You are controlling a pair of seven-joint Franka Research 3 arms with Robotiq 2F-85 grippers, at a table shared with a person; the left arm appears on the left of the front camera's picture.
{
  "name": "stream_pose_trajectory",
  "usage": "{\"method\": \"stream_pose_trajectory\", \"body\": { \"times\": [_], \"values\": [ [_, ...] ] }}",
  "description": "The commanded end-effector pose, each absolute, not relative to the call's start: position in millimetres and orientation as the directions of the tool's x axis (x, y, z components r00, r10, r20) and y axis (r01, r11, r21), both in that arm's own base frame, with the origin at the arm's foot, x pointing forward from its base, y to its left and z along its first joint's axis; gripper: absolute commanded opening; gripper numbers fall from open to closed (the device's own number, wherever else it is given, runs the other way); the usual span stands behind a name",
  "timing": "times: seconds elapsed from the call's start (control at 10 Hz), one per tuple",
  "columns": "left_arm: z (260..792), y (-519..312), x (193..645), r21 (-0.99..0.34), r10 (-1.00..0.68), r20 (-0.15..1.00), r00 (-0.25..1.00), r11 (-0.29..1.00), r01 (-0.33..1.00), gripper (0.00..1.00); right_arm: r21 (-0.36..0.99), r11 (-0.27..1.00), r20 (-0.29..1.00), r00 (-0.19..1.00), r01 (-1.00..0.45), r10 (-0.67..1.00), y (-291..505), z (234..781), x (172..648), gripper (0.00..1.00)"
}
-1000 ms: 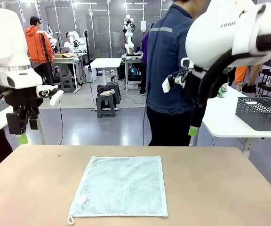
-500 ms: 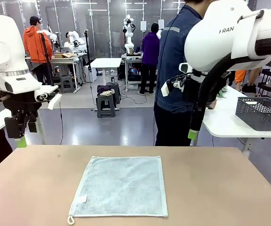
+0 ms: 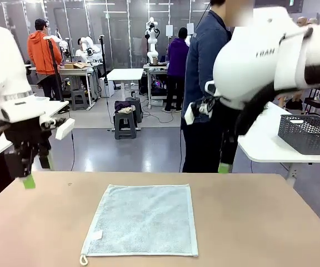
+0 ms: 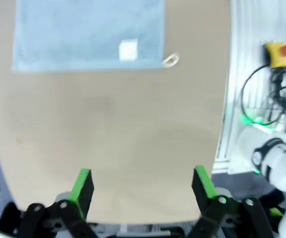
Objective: Fold the towels and place them in the basket.
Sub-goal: When a person lays out a Towel with hook on the table, fold it in half twice.
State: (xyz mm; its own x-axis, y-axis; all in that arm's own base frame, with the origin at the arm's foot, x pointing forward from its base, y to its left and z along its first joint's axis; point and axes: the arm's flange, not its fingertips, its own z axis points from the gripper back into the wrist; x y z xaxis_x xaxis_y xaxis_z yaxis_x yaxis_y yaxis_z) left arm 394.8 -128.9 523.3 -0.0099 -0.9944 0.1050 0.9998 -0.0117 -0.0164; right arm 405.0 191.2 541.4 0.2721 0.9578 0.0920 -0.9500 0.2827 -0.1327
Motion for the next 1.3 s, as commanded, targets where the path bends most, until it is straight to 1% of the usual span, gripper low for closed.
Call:
{"method": "stream_pose_trajectory", "body": {
  "times": [0.0,0.1,0.2,0.3,0.4,0.5,0.6,0.7,0.8,0.9,1.0,1.1,1.2],
  "values": [
    [495,-128,344,0.025,-0.984,0.156,-0.08,-0.077,0.997,1.0,-0.171,0.222,0.079,0.211,-0.96,0.974,198,502,367,1.0],
    [474,-137,316,0.028,-0.99,0.124,-0.072,-0.069,0.997,1.0,-0.172,0.207,0.06,0.2,-0.963,0.978,207,484,349,1.0],
    [457,-143,310,0.041,-0.99,0.117,-0.083,-0.079,0.996,1.0,-0.179,0.187,0.049,0.181,-0.966,0.982,217,467,337,1.0],
    [433,-155,296,0.067,-0.99,0.1,-0.097,-0.091,0.994,1.0,-0.187,0.167,0.036,0.163,-0.968,0.986,223,451,335,1.0],
    [415,-164,289,0.116,-0.992,0.084,-0.093,-0.083,0.99,1.0,-0.179,0.147,0.034,0.143,-0.973,0.989,232,434,333,1.0],
    [400,-171,284,0.142,-0.99,0.095,-0.108,-0.094,0.985,1.0,-0.159,0.143,0.037,0.139,-0.977,0.99,240,419,330,1.0],
    [386,-176,280,0.155,-0.991,0.093,-0.095,-0.08,0.985,1.0,-0.154,0.158,0.042,0.153,-0.975,0.987,247,408,326,1.0],
    [373,-181,276,0.155,-0.994,0.075,-0.083,-0.071,0.985,1.0,-0.149,0.169,0.056,0.162,-0.974,0.985,256,396,318,1.0],
    [360,-183,279,0.127,-0.993,0.088,-0.084,-0.072,0.989,1.0,-0.178,0.191,0.053,0.185,-0.965,0.981,261,381,320,1.0],
    [347,-185,281,0.116,-0.992,0.09,-0.086,-0.076,0.99,1.0,-0.176,0.201,0.06,0.193,-0.964,0.979,267,366,322,1.0],
    [334,-189,279,0.105,-0.994,0.081,-0.073,-0.064,0.992,1.0,-0.181,0.207,0.054,0.201,-0.961,0.978,271,353,323,1.0],
    [323,-193,275,0.116,-0.997,0.049,-0.054,-0.048,0.992,1.0,-0.19,0.208,0.032,0.206,-0.96,0.978,273,343,324,1.0],
    [318,-193,271,0.132,-0.998,0.041,-0.048,-0.042,0.99,1.0,-0.191,0.204,0.02,0.204,-0.96,0.979,275,337,322,1.0]
  ]
}}
